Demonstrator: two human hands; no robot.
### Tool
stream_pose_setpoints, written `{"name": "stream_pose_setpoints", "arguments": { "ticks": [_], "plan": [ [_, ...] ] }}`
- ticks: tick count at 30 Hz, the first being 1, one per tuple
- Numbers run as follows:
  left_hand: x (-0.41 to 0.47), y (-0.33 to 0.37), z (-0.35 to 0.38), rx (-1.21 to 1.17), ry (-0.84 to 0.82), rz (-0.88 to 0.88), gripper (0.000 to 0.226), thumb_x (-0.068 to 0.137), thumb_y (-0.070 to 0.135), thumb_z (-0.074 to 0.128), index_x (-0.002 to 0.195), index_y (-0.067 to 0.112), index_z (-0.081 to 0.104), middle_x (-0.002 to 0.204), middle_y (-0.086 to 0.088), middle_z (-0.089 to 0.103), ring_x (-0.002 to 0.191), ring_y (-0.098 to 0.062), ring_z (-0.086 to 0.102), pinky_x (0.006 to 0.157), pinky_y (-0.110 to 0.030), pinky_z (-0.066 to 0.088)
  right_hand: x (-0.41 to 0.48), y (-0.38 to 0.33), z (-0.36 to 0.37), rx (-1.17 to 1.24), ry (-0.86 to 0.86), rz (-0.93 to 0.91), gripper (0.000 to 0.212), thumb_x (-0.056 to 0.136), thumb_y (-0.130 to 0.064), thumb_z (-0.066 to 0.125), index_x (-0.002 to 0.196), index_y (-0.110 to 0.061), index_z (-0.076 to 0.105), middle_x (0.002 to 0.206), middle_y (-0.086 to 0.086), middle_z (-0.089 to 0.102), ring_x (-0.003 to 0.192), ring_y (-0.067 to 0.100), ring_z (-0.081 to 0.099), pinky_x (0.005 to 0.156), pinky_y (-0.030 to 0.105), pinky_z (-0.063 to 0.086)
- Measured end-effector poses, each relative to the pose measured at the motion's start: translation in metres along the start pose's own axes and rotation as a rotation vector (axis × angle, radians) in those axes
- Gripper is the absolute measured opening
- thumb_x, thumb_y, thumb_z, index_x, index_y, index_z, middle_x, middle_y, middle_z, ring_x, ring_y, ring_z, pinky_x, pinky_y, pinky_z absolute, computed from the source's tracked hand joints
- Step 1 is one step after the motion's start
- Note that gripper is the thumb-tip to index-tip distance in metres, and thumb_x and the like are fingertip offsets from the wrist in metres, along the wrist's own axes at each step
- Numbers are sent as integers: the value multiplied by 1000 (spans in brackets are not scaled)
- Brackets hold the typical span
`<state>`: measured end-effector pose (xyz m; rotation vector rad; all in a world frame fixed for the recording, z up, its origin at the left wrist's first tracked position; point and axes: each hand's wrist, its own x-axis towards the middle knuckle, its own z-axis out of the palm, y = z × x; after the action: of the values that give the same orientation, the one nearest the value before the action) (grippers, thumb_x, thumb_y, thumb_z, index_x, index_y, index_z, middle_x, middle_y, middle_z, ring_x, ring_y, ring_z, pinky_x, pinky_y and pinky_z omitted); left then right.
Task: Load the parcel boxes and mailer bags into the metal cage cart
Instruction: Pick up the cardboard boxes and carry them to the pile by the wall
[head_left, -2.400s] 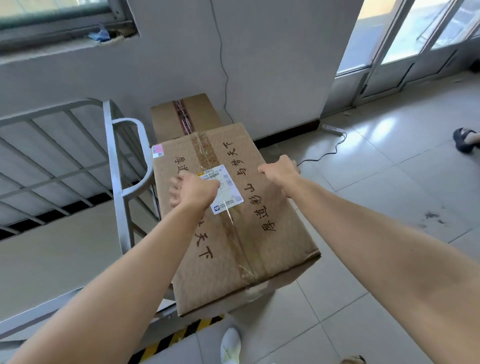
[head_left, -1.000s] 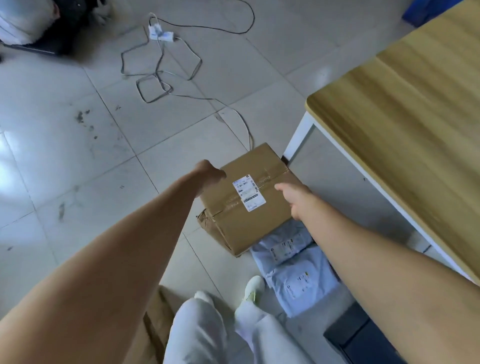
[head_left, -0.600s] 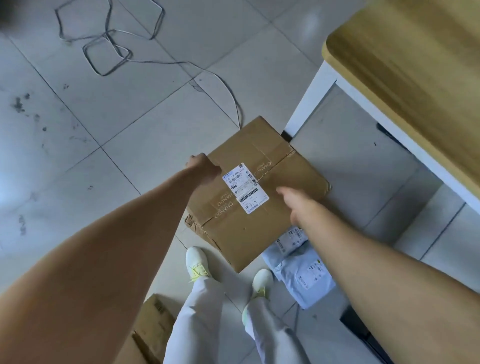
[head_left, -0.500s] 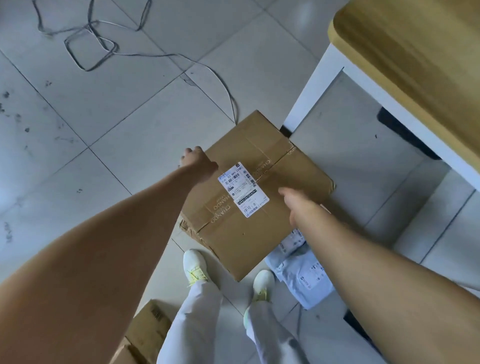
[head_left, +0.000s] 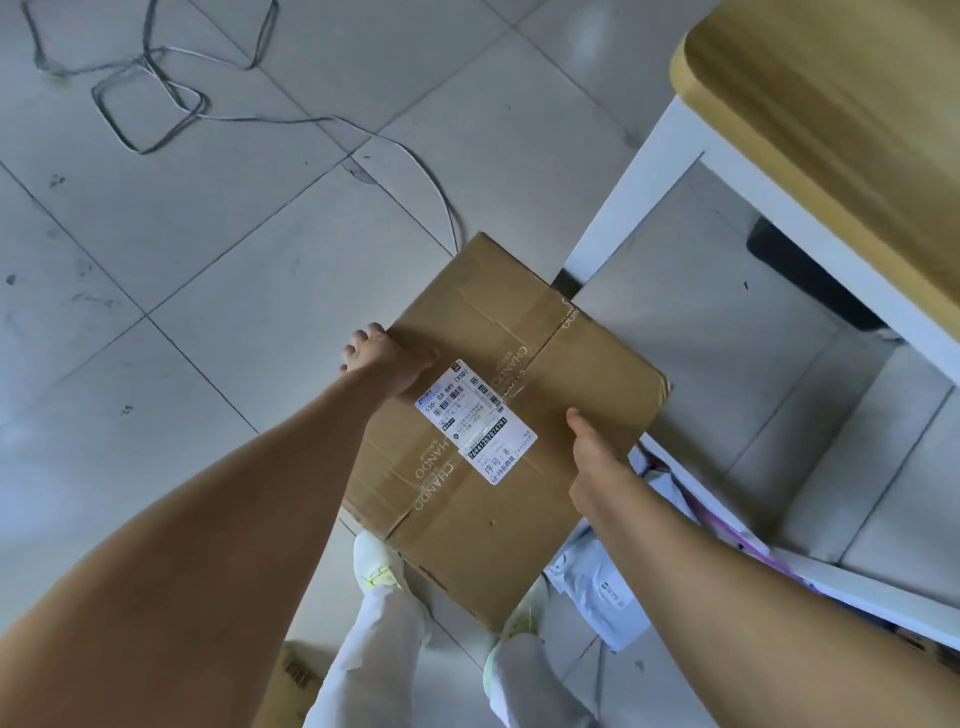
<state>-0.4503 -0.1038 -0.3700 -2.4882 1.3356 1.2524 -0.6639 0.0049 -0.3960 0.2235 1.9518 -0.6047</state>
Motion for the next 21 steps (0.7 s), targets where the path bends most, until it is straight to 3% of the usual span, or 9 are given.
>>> {"name": "stream_pose_setpoints", "arguments": {
  "ticks": [1, 4, 7, 9, 10, 12, 13, 16, 21],
  "plan": [
    [-5, -3, -7, -10, 22, -13, 82, 80, 48, 68, 140, 6, 33, 140, -11, 37, 131, -31, 32, 109, -45, 33, -9, -3, 4, -48, -7, -35, 118, 40, -77, 70, 140, -20, 45, 142, 2, 47, 129, 24, 47, 108, 41, 36],
    [-27, -18, -44, -64, 102, -62, 82, 80, 47, 69, 139, 5, 32, 141, -11, 36, 132, -30, 31, 108, -43, 31, -34, -20, 19, -122, -3, -124, 99, 50, -71, 74, 133, -21, 53, 134, 1, 53, 122, 25, 53, 106, 43, 41],
    [-54, -41, -92, -139, 205, -126, 77, 78, 46, 68, 135, 7, 34, 138, -12, 39, 131, -30, 33, 106, -43, 29, -82, -40, 47, -246, -42, -222, 112, 29, -80, 73, 124, -23, 59, 130, -1, 59, 112, 24, 59, 98, 43, 47],
    [-74, -63, -134, -205, 255, -183, 72, 77, 47, 68, 129, 8, 36, 133, -12, 44, 127, -31, 39, 105, -42, 29, -103, -51, 74, -334, -195, -276, 96, 59, -73, 71, 134, -17, 51, 137, 4, 52, 124, 29, 52, 103, 44, 42],
    [-85, -76, -157, -251, 280, -211, 70, 75, 48, 68, 125, 9, 37, 130, -12, 48, 124, -31, 42, 104, -42, 29, -136, -59, 87, -369, -239, -312, 97, 65, -72, 69, 139, -14, 45, 140, 8, 48, 128, 31, 48, 105, 46, 39],
    [-104, -101, -199, -352, 322, -259, 70, 71, 51, 69, 118, 10, 37, 123, -12, 53, 118, -31, 46, 104, -43, 32, -212, -67, 113, -436, -214, -378, 131, 36, -88, 68, 140, -14, 40, 143, 6, 45, 131, 31, 44, 107, 47, 35],
    [-113, -117, -222, -407, 346, -281, 71, 69, 51, 69, 117, 10, 37, 121, -12, 54, 116, -32, 47, 103, -45, 34, -247, -70, 125, -496, -201, -407, 133, 34, -89, 68, 138, -12, 39, 141, 4, 44, 131, 31, 41, 108, 45, 33],
    [-139, -167, -286, -552, 422, -356, 78, 61, 53, 69, 114, 10, 32, 119, -14, 54, 115, -34, 49, 102, -48, 38, -336, -63, 164, -603, -154, -584, 95, 66, -65, 73, 132, -7, 37, 136, 10, 42, 127, 31, 41, 106, 42, 33],
    [-191, -261, -382, -757, 557, -476, 87, 49, 51, 65, 118, 11, 31, 124, -15, 54, 115, -33, 53, 100, -49, 42, -459, -24, 248, -737, -299, -744, 91, 71, -58, 72, 134, -6, 34, 137, 12, 39, 126, 30, 40, 103, 42, 34]
  ]
}}
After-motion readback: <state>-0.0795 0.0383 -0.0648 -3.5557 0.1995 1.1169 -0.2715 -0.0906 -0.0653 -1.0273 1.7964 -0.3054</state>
